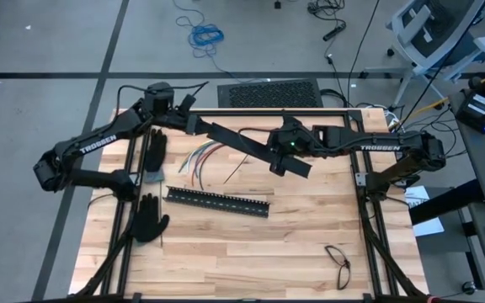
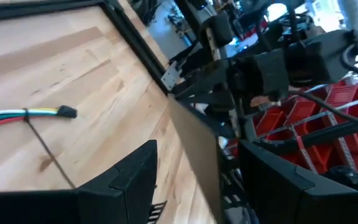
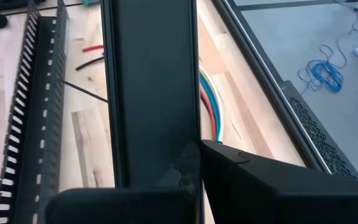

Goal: Ziptie cables

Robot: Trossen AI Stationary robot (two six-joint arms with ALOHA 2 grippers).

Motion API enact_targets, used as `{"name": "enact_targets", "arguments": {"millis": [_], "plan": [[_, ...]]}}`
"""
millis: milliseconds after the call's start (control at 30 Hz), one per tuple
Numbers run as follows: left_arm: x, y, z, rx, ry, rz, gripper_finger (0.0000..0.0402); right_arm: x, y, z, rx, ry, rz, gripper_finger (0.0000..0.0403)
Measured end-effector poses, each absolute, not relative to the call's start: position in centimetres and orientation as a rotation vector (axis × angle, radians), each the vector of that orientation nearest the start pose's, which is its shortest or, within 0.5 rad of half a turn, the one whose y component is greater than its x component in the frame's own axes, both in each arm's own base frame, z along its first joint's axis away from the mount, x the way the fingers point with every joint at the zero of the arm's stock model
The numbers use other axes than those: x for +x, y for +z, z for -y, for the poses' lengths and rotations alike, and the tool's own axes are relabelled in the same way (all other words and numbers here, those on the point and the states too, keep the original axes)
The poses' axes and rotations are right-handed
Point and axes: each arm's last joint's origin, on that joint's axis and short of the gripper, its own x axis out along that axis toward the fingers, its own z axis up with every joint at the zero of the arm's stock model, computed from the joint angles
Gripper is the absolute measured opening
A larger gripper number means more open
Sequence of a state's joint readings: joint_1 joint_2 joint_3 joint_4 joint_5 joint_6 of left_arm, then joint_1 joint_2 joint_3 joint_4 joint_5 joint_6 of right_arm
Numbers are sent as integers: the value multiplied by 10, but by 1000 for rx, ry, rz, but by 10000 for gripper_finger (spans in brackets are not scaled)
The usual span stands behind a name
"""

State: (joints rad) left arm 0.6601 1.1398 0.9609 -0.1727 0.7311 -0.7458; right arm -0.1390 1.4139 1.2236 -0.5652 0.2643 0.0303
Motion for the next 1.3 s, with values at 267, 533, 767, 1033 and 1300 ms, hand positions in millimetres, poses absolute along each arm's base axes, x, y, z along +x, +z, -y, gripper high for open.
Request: {"name": "enact_targets", "arguments": {"millis": [267,533,767,1033,1300], "plan": [[224,320,-130,-1046,-30,-327,217,298,310,51,-22,-395,-751,0],[227,328,-129,-1066,-58,-265,217,297,309,51,-27,-391,-766,0],[228,326,-128,-1081,-35,-278,202,297,309,51,-28,-391,-767,0],[229,319,-126,-1035,12,-316,19,297,309,51,-38,-390,-768,0],[227,312,-127,-975,102,-355,3,298,310,51,-21,-396,-745,11]]}}
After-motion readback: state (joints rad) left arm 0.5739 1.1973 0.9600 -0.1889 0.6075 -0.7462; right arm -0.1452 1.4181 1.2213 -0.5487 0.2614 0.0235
